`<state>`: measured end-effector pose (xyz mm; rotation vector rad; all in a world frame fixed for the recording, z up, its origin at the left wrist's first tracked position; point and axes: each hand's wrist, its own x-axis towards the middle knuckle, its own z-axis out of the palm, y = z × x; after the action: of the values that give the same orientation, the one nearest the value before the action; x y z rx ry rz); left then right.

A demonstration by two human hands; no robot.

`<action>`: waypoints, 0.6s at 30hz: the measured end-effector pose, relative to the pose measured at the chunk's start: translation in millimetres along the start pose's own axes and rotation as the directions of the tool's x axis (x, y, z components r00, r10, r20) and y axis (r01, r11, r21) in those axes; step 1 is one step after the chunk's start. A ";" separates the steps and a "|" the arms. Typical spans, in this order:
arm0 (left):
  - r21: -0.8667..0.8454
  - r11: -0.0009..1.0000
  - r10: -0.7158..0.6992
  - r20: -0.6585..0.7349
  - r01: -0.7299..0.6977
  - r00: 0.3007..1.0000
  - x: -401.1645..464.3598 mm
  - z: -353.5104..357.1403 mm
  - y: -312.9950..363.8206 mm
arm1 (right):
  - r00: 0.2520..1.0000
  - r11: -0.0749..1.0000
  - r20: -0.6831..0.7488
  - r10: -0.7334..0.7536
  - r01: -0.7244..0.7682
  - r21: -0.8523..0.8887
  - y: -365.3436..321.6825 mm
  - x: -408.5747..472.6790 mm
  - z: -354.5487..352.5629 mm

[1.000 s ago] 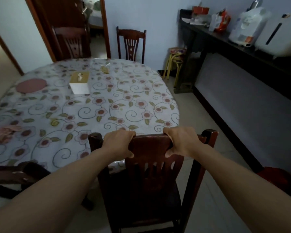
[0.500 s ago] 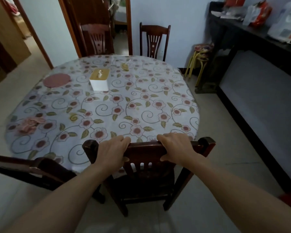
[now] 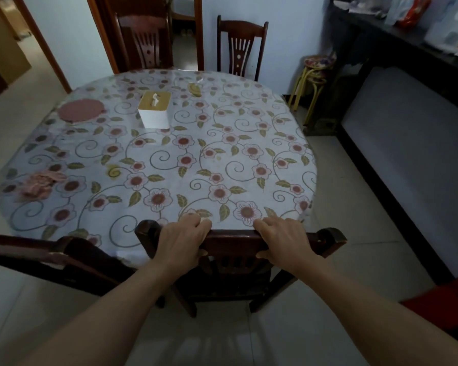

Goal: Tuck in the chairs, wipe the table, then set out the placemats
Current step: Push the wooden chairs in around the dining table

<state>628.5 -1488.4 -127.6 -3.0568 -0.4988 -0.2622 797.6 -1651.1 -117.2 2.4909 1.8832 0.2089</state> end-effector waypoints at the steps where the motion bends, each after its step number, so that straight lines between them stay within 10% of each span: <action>1: -0.015 1.000 -0.001 -0.008 0.001 1.000 1.0 0.2 1.9 | 1.000 1.000 -0.015 0.012 -0.012 0.000 1.3 -1.4 0.5; 18: -0.037 0.998 0.055 0.034 -0.054 0.998 5.0 22.6 3.6 | 0.988 0.992 -0.139 0.062 -0.046 0.117 1.1 -19.3 39.2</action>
<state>638.0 -1488.9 -149.0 -3.1092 -0.4158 -0.2182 797.9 -1667.2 -157.9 2.6708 1.9318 0.2970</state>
